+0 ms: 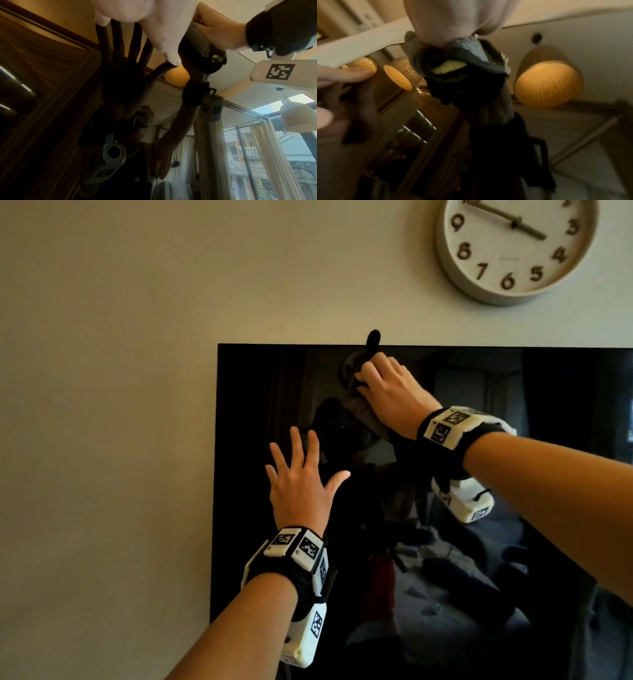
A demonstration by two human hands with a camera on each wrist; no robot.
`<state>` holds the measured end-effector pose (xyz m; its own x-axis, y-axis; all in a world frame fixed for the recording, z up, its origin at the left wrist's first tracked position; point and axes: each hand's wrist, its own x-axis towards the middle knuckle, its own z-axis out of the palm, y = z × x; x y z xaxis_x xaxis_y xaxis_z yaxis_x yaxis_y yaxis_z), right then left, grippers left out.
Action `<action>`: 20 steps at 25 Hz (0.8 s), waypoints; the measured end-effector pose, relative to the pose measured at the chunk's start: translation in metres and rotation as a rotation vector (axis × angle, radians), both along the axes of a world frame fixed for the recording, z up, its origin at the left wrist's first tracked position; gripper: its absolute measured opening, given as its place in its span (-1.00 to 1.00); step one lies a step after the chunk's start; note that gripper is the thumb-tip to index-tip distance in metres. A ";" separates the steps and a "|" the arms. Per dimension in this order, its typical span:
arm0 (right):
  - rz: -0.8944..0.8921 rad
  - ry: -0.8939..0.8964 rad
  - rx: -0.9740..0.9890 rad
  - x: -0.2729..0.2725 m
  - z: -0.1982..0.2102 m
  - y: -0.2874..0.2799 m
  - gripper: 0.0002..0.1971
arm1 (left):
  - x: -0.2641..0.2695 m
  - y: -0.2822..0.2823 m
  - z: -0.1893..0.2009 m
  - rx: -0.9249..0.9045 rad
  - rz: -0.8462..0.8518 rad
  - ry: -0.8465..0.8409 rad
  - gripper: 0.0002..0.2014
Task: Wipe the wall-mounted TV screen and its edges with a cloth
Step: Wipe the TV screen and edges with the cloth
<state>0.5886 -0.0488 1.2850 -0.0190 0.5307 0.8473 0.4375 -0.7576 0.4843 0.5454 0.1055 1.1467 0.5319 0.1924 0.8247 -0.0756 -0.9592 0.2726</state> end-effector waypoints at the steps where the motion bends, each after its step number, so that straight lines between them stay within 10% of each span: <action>1: 0.019 0.031 0.074 0.000 0.004 -0.005 -0.71 | 0.000 0.000 0.000 -0.001 0.003 0.002 -0.19; 10: 0.028 0.042 0.316 0.000 0.004 -0.040 -0.79 | -0.003 -0.003 -0.001 -0.049 -0.008 -0.035 -0.19; 20: 0.035 0.054 0.161 0.000 -0.005 -0.091 -0.73 | -0.020 -0.091 0.030 0.002 -0.066 0.040 -0.14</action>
